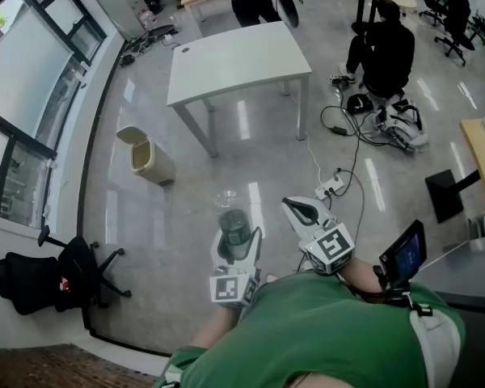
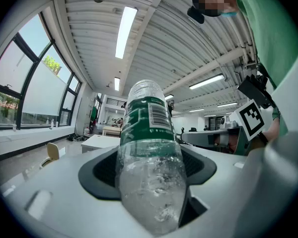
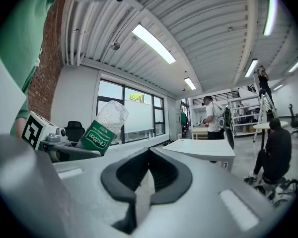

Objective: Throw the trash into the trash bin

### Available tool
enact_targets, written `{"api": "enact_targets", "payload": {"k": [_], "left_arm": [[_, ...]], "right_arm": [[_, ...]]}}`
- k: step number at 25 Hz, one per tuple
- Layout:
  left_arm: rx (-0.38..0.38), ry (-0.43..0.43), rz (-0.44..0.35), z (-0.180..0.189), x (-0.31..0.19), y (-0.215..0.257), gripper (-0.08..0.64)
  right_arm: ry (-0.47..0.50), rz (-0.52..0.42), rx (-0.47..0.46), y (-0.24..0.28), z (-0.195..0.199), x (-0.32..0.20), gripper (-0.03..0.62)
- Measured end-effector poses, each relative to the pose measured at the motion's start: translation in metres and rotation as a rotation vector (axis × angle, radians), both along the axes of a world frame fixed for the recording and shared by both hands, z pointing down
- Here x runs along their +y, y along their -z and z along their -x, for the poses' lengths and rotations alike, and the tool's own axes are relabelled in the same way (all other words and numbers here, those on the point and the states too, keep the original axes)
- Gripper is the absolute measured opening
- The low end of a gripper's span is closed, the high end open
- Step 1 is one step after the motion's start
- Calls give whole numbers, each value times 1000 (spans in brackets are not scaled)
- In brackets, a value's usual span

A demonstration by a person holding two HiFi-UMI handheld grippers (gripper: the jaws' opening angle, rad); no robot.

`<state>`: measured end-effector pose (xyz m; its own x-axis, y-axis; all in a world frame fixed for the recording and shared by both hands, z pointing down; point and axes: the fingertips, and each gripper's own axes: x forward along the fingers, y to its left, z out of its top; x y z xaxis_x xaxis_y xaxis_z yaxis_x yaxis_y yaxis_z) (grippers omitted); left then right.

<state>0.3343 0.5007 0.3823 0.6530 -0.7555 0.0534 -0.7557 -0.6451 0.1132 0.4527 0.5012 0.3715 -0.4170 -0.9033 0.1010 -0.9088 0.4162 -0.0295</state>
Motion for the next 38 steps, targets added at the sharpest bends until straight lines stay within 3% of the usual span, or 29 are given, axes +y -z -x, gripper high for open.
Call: {"api": "enact_targets", "payload": {"k": [25,30,38], "left_arm": [[-24,83,7,-1,2,-2,339],[-40,148,2,-15,9,0,339],[-58,237,-9,14,13,-4,339]], "right_arm": [[33,-15,-49,2,-14,3,3],[86,-6,-59,-3,-31,5,3],[191,12,-55,-9,-2,1,3]]}}
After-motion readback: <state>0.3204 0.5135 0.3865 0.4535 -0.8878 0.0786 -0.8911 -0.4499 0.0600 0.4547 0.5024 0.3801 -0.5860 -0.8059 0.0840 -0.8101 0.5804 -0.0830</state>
